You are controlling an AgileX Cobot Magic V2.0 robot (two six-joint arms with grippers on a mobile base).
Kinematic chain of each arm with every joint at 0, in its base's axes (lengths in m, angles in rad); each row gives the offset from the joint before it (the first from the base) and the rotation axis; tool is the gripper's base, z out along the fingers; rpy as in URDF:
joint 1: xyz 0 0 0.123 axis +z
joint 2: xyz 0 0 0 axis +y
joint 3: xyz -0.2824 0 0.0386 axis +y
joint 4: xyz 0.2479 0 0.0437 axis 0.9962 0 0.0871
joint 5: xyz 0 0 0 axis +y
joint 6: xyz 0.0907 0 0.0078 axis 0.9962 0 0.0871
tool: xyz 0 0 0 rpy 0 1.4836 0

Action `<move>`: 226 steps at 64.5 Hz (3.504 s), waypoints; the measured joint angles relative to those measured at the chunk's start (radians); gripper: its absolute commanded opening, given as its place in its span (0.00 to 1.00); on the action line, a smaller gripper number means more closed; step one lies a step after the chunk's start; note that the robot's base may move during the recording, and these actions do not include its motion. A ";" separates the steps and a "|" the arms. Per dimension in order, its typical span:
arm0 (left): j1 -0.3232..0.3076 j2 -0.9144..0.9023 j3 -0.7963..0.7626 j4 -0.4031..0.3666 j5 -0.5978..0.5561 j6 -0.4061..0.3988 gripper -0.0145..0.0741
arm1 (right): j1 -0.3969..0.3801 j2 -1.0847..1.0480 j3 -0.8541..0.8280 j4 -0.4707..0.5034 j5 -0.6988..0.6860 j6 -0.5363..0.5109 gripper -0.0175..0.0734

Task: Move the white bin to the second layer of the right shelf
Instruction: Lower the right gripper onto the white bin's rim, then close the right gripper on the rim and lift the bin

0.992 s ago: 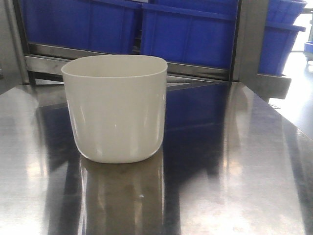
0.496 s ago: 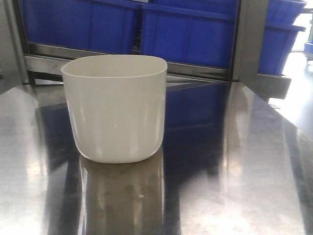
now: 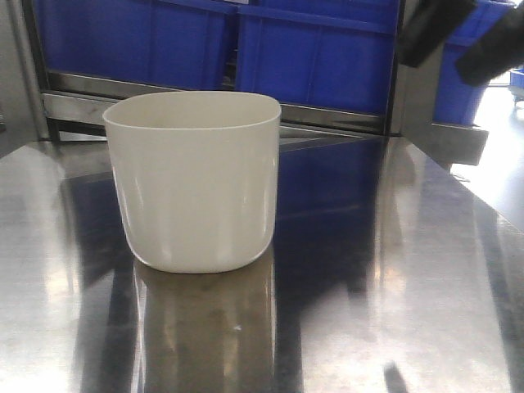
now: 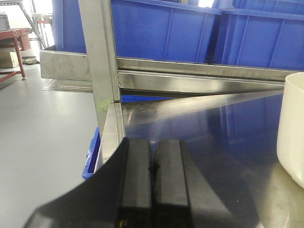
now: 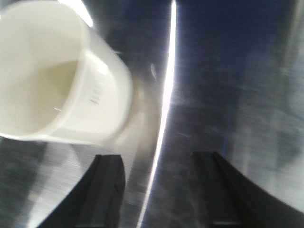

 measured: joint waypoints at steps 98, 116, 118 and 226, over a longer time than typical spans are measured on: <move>0.000 0.000 0.000 0.000 0.000 0.000 0.26 | 0.156 0.613 -0.532 -0.121 0.292 0.208 0.71; 0.000 0.000 0.000 0.000 0.000 0.000 0.26 | 0.154 0.617 -0.532 -0.127 0.275 0.208 0.71; 0.000 0.000 0.000 0.000 0.000 0.000 0.26 | 0.152 0.617 -0.532 -0.129 0.275 0.208 0.70; 0.000 0.000 0.000 0.000 0.000 0.000 0.26 | 0.048 0.379 -0.451 -0.348 0.336 0.077 0.25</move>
